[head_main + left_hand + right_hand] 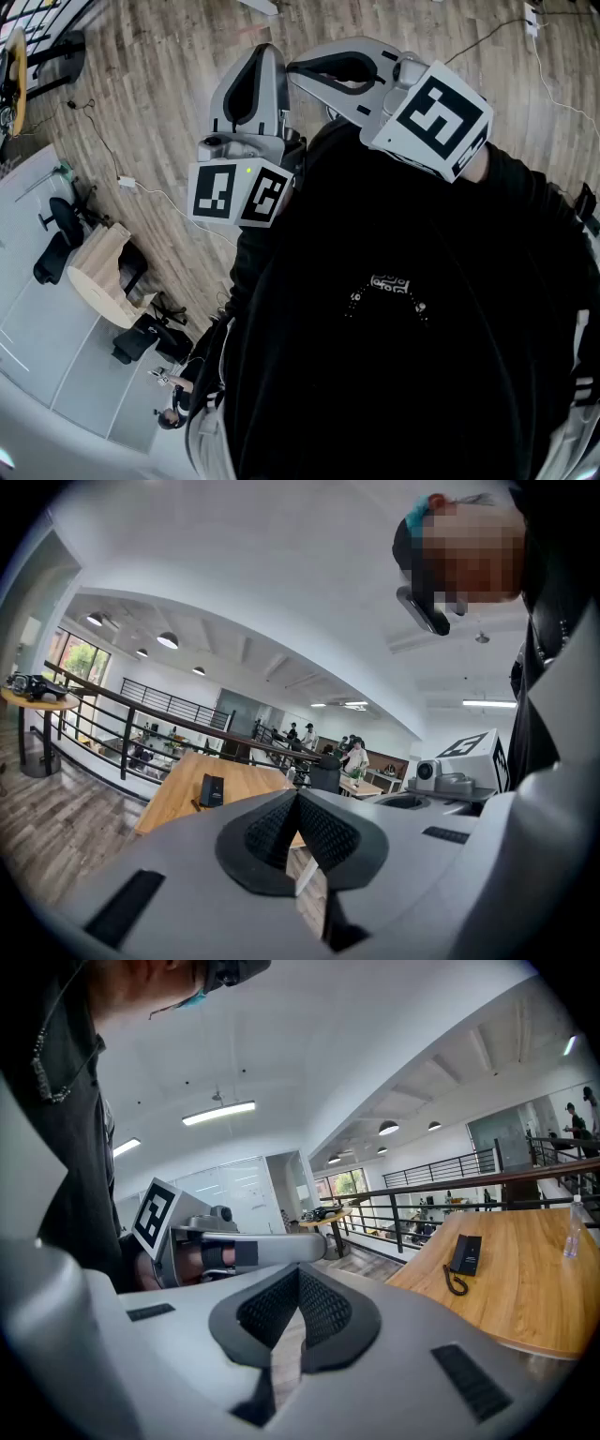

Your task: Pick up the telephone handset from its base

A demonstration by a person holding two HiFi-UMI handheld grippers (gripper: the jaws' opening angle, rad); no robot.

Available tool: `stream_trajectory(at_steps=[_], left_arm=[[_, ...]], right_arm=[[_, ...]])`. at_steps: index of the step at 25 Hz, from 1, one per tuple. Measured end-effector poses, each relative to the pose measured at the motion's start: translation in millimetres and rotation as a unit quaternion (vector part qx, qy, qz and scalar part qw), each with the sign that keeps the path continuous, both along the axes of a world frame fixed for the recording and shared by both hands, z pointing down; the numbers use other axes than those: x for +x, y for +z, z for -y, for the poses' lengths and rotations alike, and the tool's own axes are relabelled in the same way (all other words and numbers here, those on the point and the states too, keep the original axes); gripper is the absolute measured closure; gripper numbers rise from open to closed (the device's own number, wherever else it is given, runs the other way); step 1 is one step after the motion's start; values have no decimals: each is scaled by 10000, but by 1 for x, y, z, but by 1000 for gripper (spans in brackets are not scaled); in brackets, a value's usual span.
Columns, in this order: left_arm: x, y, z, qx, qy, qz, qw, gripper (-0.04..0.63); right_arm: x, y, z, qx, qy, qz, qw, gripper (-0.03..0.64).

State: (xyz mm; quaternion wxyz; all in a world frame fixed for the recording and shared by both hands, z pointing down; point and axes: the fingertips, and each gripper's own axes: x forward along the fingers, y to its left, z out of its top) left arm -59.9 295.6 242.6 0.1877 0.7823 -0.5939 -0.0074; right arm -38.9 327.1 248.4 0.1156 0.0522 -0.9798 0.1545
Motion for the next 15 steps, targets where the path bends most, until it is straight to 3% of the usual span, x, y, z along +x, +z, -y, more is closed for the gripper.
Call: stream_trajectory(at_steps=[15], left_arm=[[7, -8, 21, 146, -34, 176, 9997, 589]], right_arm=[[6, -7, 22, -28, -103, 193, 9998, 601]])
